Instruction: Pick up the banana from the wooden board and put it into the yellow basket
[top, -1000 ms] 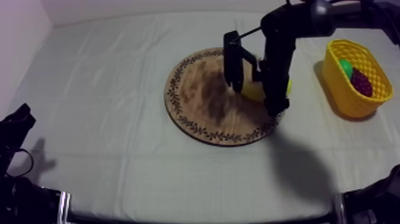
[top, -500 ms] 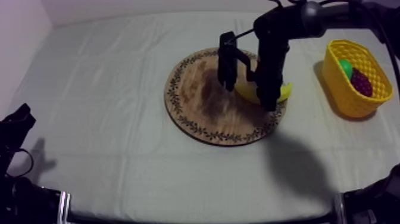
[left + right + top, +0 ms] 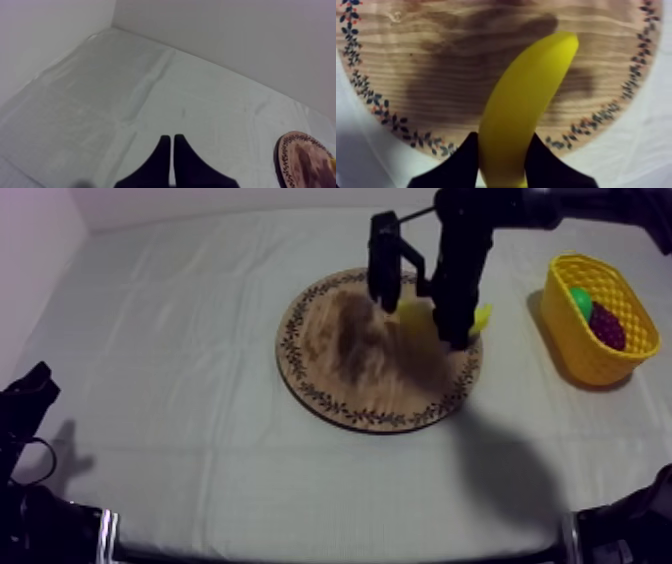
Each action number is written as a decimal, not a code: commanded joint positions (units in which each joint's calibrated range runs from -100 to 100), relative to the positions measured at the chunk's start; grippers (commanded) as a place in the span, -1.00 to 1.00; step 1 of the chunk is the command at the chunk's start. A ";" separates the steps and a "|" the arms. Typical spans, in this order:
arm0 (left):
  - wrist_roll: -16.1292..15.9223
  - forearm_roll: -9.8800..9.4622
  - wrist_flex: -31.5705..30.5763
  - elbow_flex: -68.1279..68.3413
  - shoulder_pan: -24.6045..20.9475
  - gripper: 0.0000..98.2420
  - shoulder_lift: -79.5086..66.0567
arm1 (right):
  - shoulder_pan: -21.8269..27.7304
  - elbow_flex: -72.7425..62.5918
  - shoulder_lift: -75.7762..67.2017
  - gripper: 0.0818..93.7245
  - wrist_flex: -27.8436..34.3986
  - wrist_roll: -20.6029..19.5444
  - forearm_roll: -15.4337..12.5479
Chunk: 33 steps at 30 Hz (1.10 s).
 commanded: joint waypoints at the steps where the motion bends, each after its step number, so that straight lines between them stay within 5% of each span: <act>1: -0.01 -0.01 -0.01 0.03 -0.02 -1.00 0.02 | 0.19 -1.16 -2.52 -0.59 1.31 0.49 -0.19; 20: -0.01 -0.01 -0.01 0.03 -0.02 -1.00 0.02 | 1.07 -13.99 -20.18 -0.58 18.35 2.40 -0.86; 33: -0.01 -0.01 -0.01 0.03 -0.02 -1.00 0.02 | 2.62 -14.67 -23.46 -0.54 20.70 -4.12 0.29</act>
